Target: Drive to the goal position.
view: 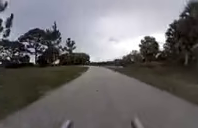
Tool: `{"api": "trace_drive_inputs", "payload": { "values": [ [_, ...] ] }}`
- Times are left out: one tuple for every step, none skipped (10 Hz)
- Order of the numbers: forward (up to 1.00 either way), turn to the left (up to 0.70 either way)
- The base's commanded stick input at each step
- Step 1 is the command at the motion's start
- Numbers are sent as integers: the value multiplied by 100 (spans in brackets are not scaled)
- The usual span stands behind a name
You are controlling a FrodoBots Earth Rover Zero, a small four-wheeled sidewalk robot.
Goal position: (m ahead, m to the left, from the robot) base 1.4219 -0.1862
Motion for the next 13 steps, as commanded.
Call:
{"api": "trace_drive_inputs", "payload": {
  "values": [
    [100,0],
    [100,0],
    [100,0],
    [100,0],
    [100,0],
    [100,0],
    [100,0],
    [100,0],
    [100,0],
    [100,0],
    [100,0],
    [100,0],
    [100,0]
  ]
}}
